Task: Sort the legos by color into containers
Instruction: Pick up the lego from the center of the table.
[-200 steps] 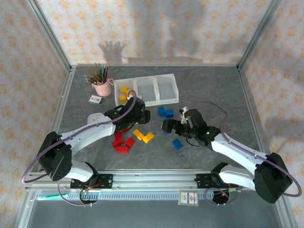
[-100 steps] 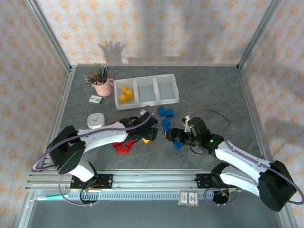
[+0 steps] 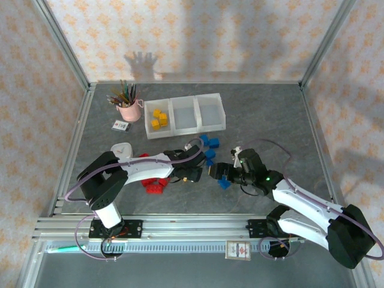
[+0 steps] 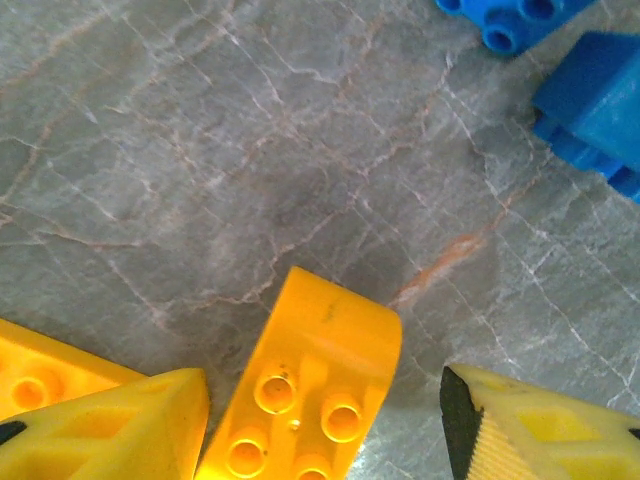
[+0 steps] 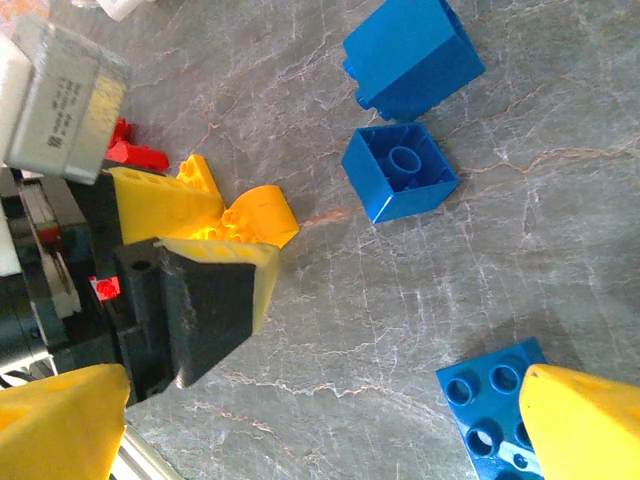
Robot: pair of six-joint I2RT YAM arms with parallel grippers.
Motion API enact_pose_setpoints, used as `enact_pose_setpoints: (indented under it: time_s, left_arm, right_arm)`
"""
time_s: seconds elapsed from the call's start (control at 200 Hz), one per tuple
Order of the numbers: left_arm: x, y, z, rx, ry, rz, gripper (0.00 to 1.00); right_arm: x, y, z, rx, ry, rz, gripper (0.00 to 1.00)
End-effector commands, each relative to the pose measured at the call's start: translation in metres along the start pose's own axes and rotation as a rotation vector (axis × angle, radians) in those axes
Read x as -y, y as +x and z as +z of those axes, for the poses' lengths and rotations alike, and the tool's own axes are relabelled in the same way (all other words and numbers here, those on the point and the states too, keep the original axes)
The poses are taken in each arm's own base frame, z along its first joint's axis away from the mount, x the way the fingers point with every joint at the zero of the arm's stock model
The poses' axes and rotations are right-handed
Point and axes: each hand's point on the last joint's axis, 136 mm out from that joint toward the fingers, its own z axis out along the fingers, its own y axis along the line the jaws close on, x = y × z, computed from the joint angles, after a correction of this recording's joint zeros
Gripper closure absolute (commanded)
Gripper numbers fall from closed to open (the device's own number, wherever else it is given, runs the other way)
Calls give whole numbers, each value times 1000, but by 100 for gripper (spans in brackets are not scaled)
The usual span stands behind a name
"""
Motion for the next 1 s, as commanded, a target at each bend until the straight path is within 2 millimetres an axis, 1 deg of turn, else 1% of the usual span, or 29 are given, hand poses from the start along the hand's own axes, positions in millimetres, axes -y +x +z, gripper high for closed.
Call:
enact_pose_setpoints:
  time_s: [0.0, 0.13, 0.25, 0.34, 0.516, 0.676, 0.821, 0.936, 0.996]
  left_arm:
    - [5, 1, 2, -16, -6, 20, 36]
    - [6, 5, 5, -23, -8, 22, 41]
    - [3, 8, 8, -25, -24, 17, 45]
    - [2, 10, 10, -30, -31, 14, 51]
    - [2, 4, 4, -6, -33, 13, 58]
    - [3, -8, -10, 46, -24, -3, 64]
    - [-3, -23, -30, 114, -38, -21, 66]
    - [-13, -44, -50, 175, -59, -45, 67]
    - [-24, -59, -62, 215, -73, -72, 68]
  right_arm:
    - [3, 2, 0, -1, 15, -17, 0]
    - [2, 2, 0, -2, 16, -19, 0]
    - [2, 1, 0, -3, 16, -22, 0]
    - [2, 1, 1, -4, 18, -22, 0]
    - [-1, -2, -1, 0, 18, -31, 0]
    - [-7, -9, -4, 12, 14, -44, 0]
    - [-24, -20, -8, 26, -26, -52, 0]
    - [-39, -32, -10, 45, -57, -58, 0]
    - [-46, -39, -9, 53, -71, -63, 0]
